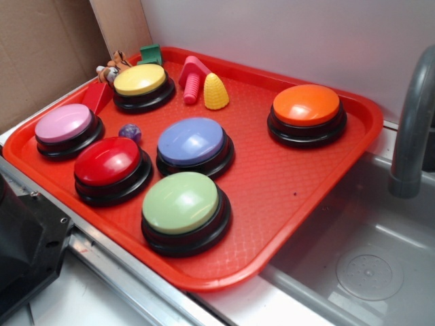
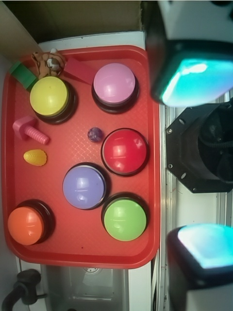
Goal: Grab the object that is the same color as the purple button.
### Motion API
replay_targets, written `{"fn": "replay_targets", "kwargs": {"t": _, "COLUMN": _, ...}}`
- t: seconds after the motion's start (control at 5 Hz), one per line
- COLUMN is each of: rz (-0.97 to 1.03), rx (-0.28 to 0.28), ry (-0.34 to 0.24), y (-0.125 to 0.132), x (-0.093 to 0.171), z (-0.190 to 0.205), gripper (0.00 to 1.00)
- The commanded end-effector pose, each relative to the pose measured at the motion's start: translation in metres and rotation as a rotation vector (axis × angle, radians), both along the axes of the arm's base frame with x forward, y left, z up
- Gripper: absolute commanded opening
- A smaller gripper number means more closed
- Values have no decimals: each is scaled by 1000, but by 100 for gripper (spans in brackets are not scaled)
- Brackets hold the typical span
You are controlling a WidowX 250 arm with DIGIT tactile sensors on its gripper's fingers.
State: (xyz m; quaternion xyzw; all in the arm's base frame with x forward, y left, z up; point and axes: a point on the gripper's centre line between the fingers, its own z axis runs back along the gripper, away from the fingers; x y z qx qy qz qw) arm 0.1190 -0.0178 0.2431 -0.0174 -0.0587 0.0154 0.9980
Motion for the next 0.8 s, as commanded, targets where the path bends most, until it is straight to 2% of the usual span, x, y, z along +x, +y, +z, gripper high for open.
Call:
{"fn": "replay_targets", "kwargs": {"t": 0.0, "rz": 0, "rx": 0, "ry": 0, "y": 0, "x": 0, "z": 0, "gripper": 100}}
{"fn": "replay_targets", "kwargs": {"t": 0.2, "rz": 112, "rx": -32, "ry": 3, "y": -2, "x": 6, "z": -10, "gripper": 100}}
{"fn": "replay_targets", "kwargs": {"t": 0.4, "rz": 326, "rx": -107, "ry": 17, "y": 4, "x": 20, "z": -29, "gripper": 100}}
{"fn": "replay_targets", "kwargs": {"t": 0.6, "rz": 510, "rx": -150, "ry": 46, "y": 21, "x": 35, "z": -47, "gripper": 100}}
